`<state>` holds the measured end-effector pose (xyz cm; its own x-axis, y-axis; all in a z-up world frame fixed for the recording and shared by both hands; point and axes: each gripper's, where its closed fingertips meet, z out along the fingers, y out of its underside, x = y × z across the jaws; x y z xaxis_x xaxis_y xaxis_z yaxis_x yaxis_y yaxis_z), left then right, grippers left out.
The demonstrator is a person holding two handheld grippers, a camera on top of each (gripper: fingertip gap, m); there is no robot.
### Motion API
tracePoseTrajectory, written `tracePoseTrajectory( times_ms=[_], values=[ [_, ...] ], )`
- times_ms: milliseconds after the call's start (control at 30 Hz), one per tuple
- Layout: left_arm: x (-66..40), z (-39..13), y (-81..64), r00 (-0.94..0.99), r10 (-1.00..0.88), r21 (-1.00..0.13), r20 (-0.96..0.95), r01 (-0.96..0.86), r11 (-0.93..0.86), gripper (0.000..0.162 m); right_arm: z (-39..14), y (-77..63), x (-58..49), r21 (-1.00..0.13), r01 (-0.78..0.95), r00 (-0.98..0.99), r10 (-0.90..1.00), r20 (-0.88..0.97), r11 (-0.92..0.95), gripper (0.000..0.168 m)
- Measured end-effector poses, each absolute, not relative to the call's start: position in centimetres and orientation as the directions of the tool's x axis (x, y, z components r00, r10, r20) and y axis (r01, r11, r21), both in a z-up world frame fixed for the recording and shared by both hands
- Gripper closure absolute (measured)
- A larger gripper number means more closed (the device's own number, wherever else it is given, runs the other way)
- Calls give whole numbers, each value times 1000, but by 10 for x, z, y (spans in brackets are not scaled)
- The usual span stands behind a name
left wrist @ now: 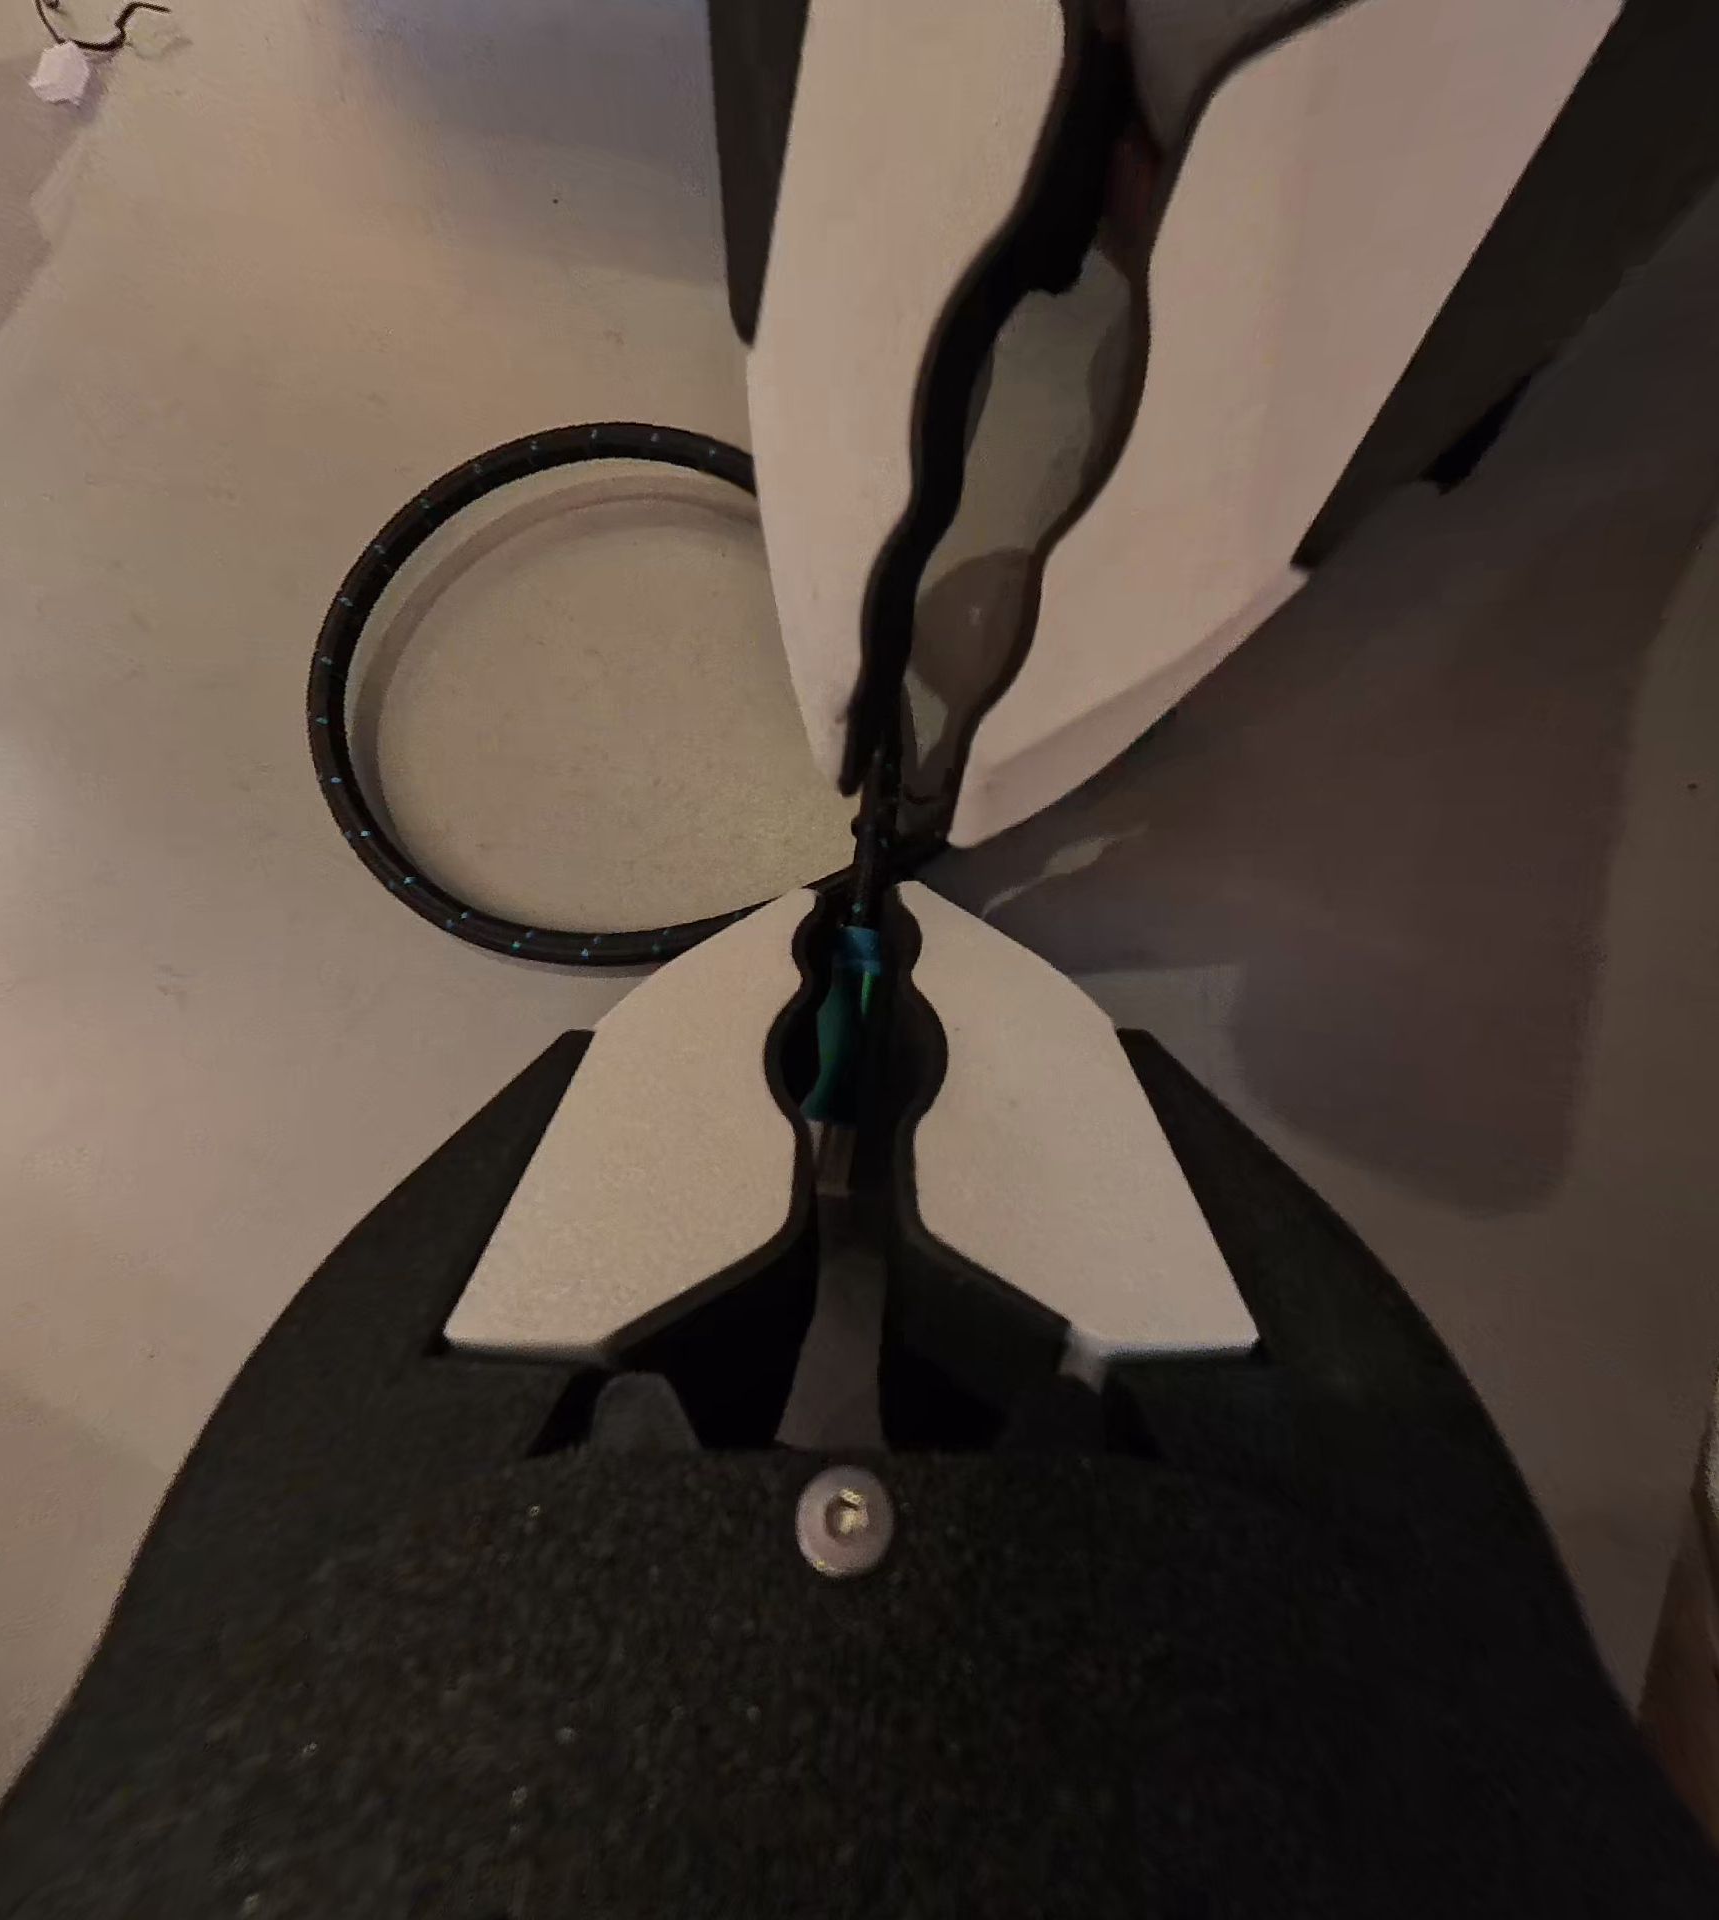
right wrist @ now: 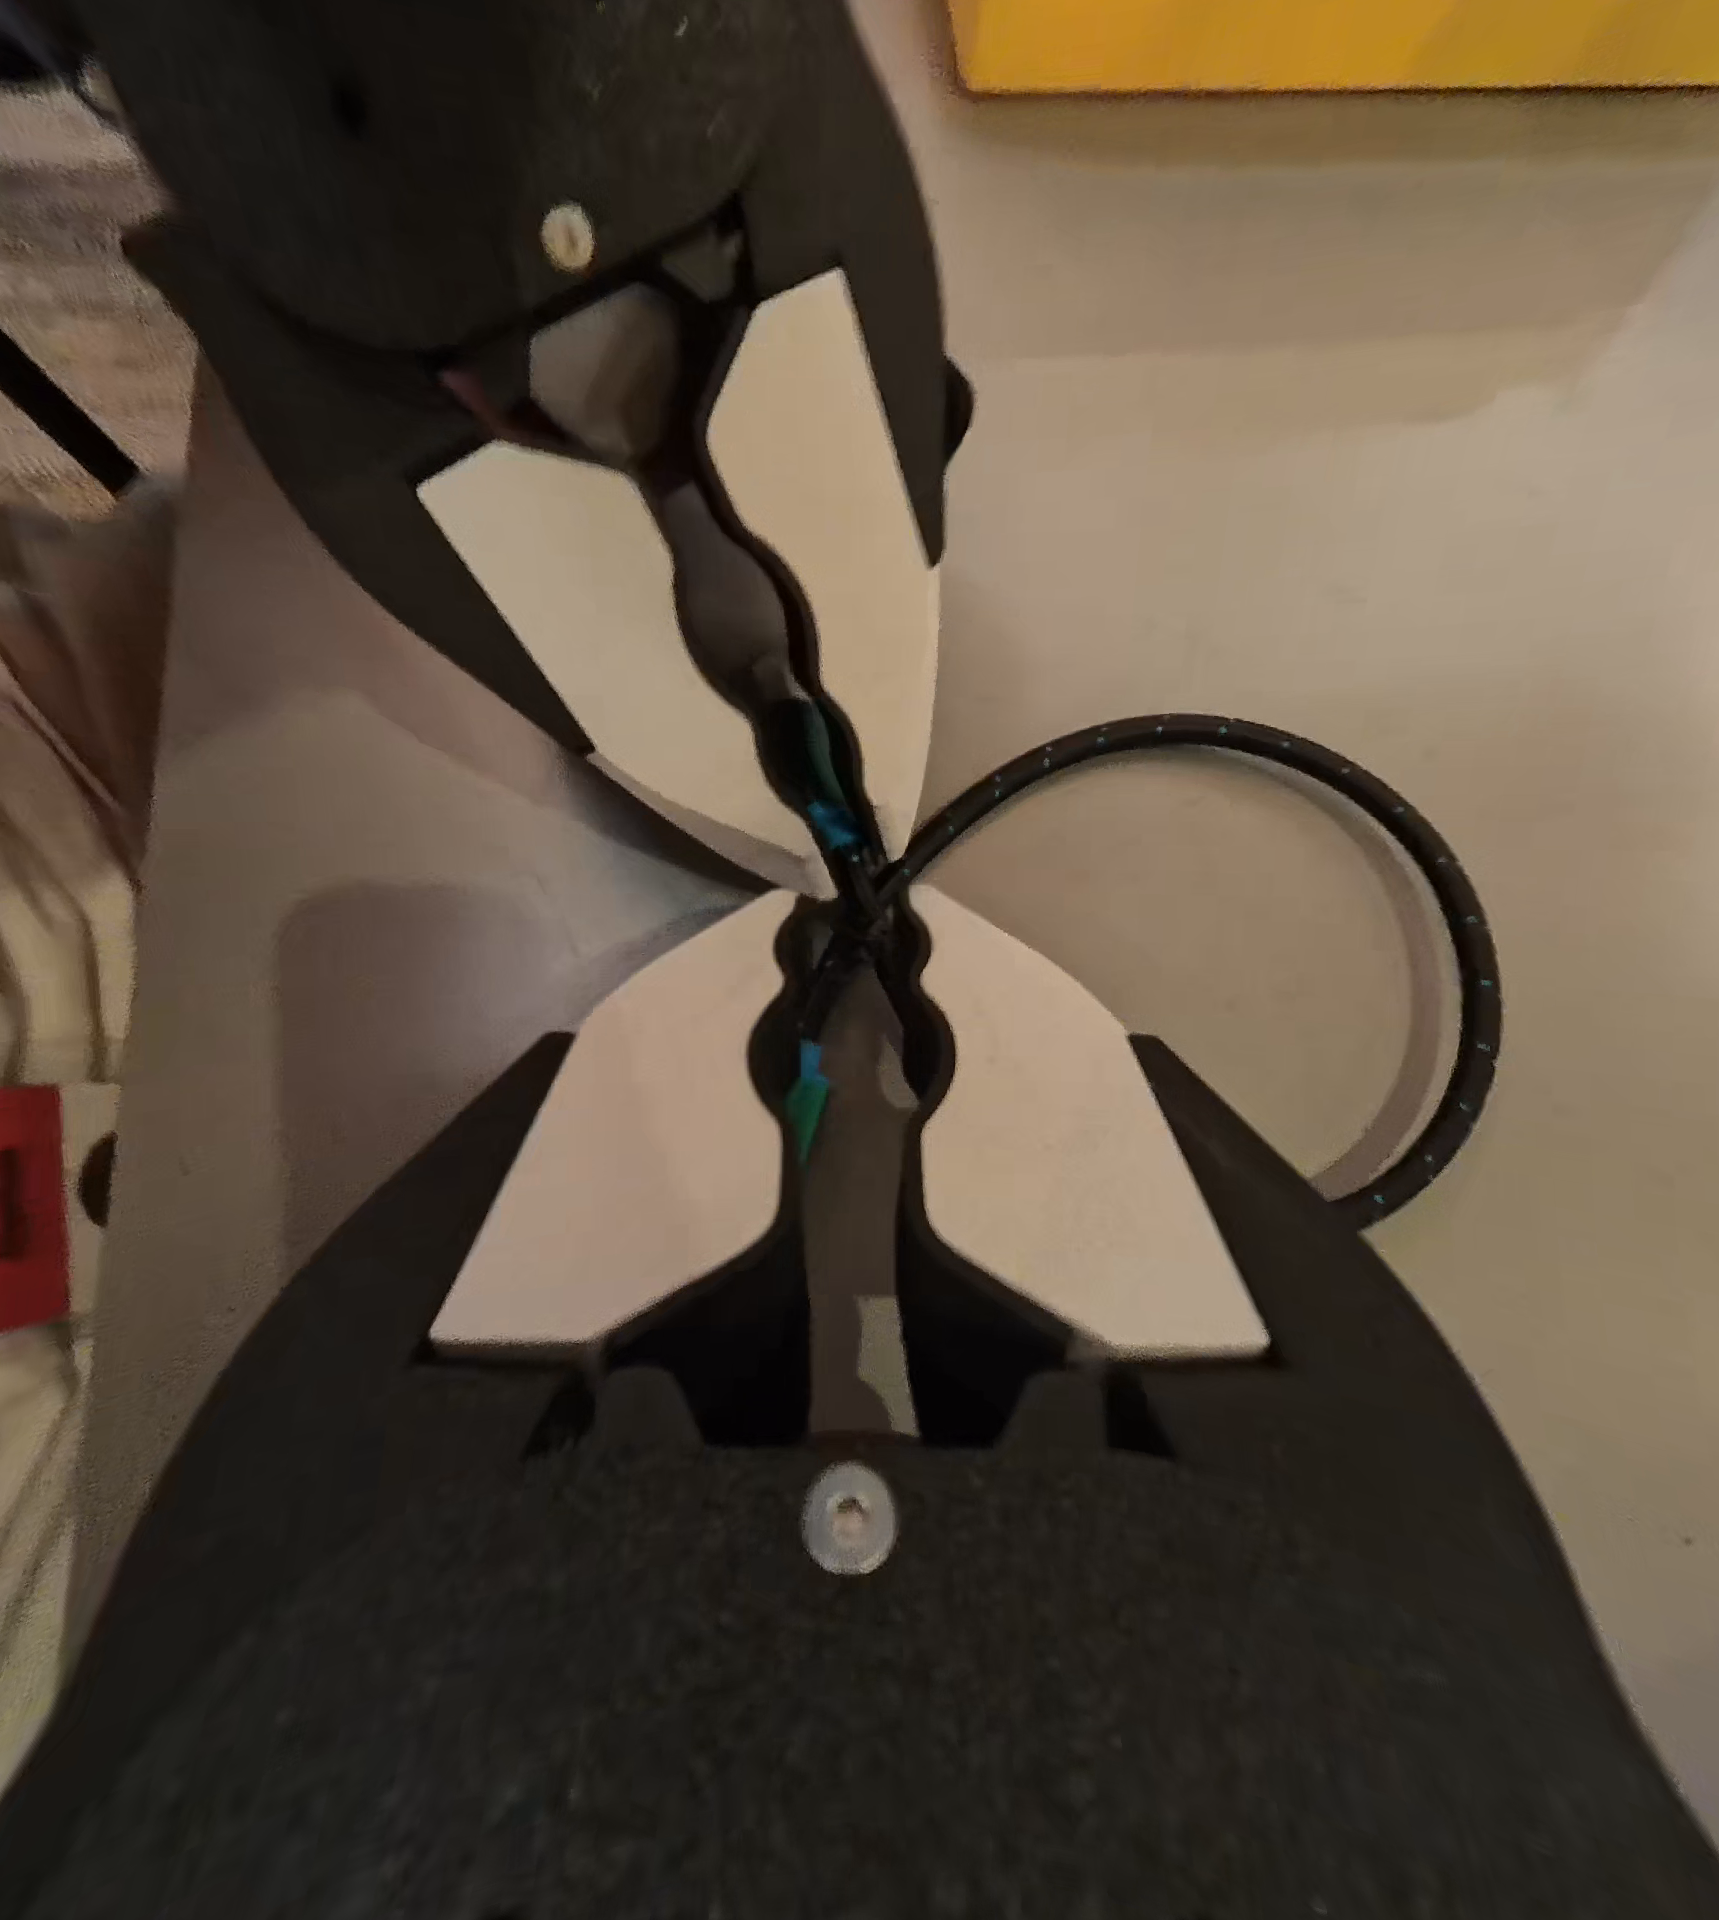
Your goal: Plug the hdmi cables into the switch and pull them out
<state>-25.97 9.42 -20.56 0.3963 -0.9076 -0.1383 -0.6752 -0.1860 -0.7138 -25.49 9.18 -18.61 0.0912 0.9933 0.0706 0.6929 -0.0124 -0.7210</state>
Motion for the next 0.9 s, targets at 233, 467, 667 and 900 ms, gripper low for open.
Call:
tracePoseTrajectory(
  times_ms=[233,467,667,900],
  values=[
    [-260,-206,94,392,-910,-714,-134,-675,-186,153,-200,97,-254,-633,764,44,969,244,125,158],
    [-261,-205,94,396,-905,-714,-153,-678,-176,153,-196,100,-252,-707,706,132,988,82,-36,167],
    [-267,-205,99,397,-897,-705,-196,-693,-153,153,-195,119,-239,-715,547,300,900,-318,-435,168],
    [-264,-205,100,410,-893,-697,-187,-695,-173,152,-195,112,-243,-702,543,258,888,-381,-460,168]
  ],
)
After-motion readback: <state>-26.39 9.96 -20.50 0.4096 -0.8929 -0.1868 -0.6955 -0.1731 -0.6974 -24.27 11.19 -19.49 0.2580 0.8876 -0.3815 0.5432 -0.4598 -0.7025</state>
